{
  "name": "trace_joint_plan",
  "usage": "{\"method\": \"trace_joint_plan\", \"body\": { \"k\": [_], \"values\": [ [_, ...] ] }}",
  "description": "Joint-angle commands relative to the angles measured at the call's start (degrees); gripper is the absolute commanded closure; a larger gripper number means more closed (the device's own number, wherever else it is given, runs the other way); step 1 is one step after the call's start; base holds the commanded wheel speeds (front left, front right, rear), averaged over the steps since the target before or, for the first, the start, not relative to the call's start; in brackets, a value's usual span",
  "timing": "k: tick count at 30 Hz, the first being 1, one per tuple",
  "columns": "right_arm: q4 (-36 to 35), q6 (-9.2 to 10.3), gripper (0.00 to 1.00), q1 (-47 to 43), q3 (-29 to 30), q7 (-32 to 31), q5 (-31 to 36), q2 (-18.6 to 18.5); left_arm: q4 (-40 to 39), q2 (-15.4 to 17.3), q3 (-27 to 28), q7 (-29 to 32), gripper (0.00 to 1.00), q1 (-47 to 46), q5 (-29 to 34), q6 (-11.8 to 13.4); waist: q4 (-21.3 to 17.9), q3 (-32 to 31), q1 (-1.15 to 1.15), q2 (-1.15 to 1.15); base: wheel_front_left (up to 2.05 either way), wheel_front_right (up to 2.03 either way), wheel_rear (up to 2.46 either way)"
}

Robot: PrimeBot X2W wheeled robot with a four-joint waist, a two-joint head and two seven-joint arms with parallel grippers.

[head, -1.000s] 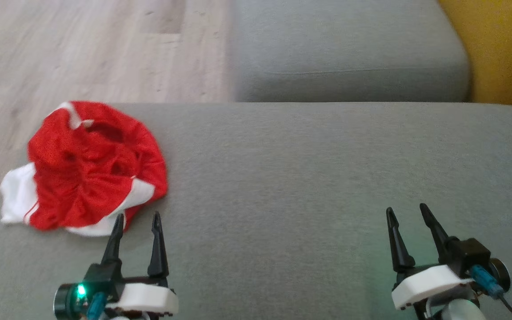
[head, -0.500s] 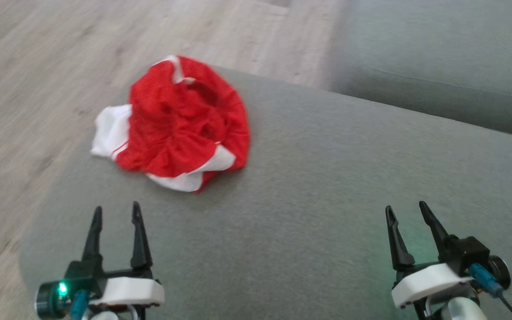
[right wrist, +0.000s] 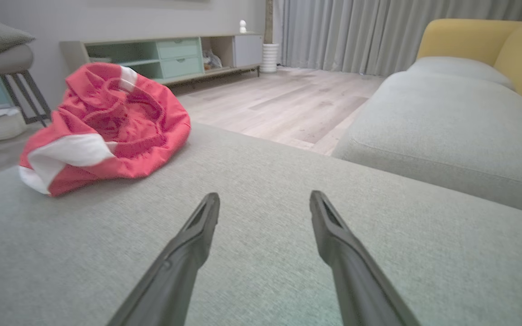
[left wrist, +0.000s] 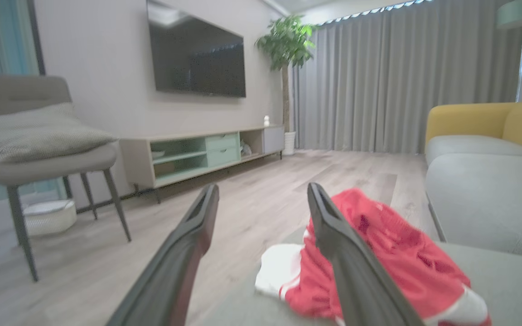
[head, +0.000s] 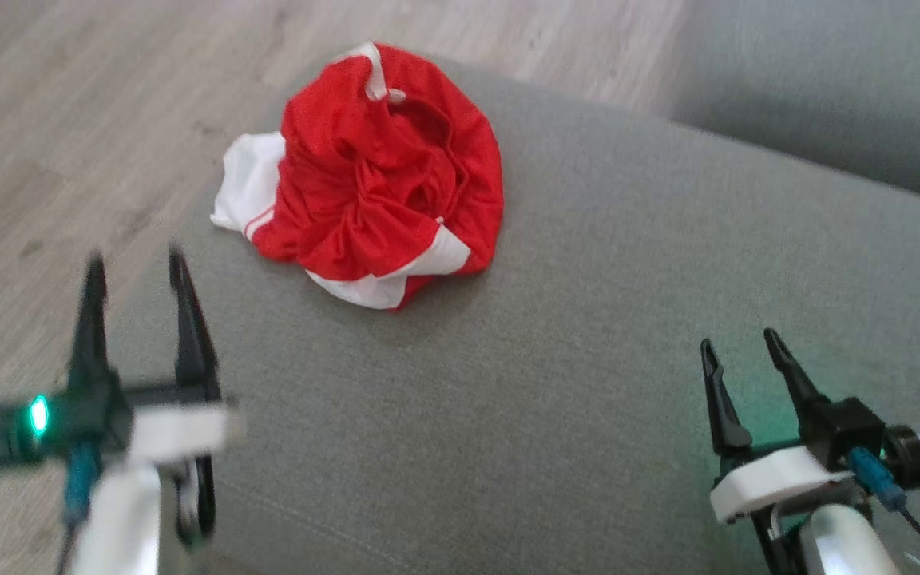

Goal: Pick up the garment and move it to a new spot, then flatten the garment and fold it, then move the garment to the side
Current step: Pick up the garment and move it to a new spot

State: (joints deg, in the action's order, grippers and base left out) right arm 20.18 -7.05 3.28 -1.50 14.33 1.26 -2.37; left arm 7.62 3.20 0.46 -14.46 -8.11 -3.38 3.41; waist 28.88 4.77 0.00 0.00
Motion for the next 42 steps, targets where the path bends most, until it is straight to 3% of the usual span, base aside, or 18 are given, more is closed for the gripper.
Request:
{"method": "trace_joint_plan", "body": {
  "k": [1,5,13,17,23,28,29,31,37,42],
  "values": [
    [-2.0,-0.44,0.0,3.5,-0.8,0.7,1.1,-0.5,-2.3,1.3,2.1,-0.5,0.0,-6.6,0.6,-0.6,-1.1,3.4,0.0,0.0,0.0,0.0,0.0],
    [-2.2,-0.44,0.0,5.6,0.5,0.7,3.6,-0.5,3.3,3.7,1.7,-0.5,0.0,-17.1,1.6,-2.9,-3.2,7.0,0.0,0.0,0.0,0.0,0.0],
    [-2.9,-0.44,0.0,11.0,-0.6,0.7,7.5,-3.1,28.1,7.7,0.5,-0.3,0.0,-42.5,0.6,-7.3,-9.8,14.0,0.0,0.0,0.0,0.0,0.0],
    [-3.4,-0.44,0.0,12.0,-0.7,0.7,8.0,-3.9,39.5,8.0,0.0,4.0,0.0,-50.7,-1.4,-9.2,-12.6,16.8,0.0,0.0,0.0,0.0,0.0],
    [-3.6,-0.44,0.0,12.1,-1.2,0.7,8.1,-4.0,53.8,10.9,-0.6,11.5,0.0,-55.5,-1.0,-8.2,-15.8,19.8,0.0,0.0,0.0,0.0,0.0],
    [-4.0,-0.44,0.0,12.3,-1.1,0.7,8.0,-4.0,58.8,13.1,-1.0,11.8,0.0,-56.4,-0.2,-6.0,-16.8,21.0,0.0,0.0,0.0,0.0,0.0],
    [-4.1,-0.44,0.0,12.3,-1.0,0.7,8.0,-4.0,59.3,13.4,-1.0,10.8,0.36,-56.7,-0.2,-5.4,-16.8,21.2,0.0,0.0,0.0,0.0,0.0],
    [-4.1,-0.44,0.0,12.3,-0.8,0.7,8.1,-4.0,59.8,13.3,-0.5,8.1,1.0,-57.2,-1.0,-5.8,-16.8,21.3,0.0,0.0,0.0,0.0,0.0],
    [-3.4,-0.44,0.0,12.3,-0.7,0.7,7.5,-3.4,59.8,11.8,-1.6,2.4,1.0,-60.6,-1.9,-8.5,-15.9,19.7,0.0,0.0,0.0,0.0,0.0],
    [-2.9,-0.44,0.0,12.2,-1.4,0.7,6.3,-2.0,57.0,10.2,-3.4,0.3,1.0,-63.5,-2.5,-10.1,-17.3,15.7,0.0,0.0,0.0,0.0,0.0]
  ]
}}
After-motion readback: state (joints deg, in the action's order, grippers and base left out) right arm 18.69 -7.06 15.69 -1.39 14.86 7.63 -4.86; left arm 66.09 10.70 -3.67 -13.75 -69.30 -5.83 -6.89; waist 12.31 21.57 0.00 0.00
